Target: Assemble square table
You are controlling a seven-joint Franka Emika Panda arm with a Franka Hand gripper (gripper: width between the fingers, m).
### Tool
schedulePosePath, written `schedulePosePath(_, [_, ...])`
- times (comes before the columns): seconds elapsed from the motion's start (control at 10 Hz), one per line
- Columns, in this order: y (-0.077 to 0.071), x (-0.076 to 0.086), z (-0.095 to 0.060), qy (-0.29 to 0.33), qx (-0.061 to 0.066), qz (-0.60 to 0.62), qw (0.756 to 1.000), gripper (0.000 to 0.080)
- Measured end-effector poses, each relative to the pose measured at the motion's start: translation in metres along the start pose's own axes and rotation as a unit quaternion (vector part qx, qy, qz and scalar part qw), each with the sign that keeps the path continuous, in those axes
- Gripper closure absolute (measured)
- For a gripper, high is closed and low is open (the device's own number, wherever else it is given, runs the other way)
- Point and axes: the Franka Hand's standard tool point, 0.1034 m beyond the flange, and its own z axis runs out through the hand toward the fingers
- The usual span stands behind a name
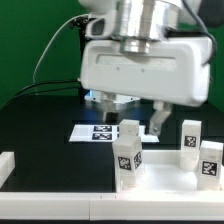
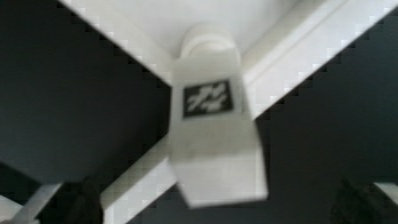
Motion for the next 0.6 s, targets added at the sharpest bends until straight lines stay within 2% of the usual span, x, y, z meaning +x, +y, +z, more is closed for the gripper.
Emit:
schedulePosePath(0.1, [0.0029,0.0048,-0.0040,-0.004,0.008,0.003,1.000,0.0151])
schedulePosePath(0.3, [0.0028,0.0030,-0.0013,-0.002,0.004,0.005,1.000,0.0151])
schedulePosePath(0.6, [0.0035,0.0033,-0.0011,-0.003,0.006,0.008,1.000,0.0151])
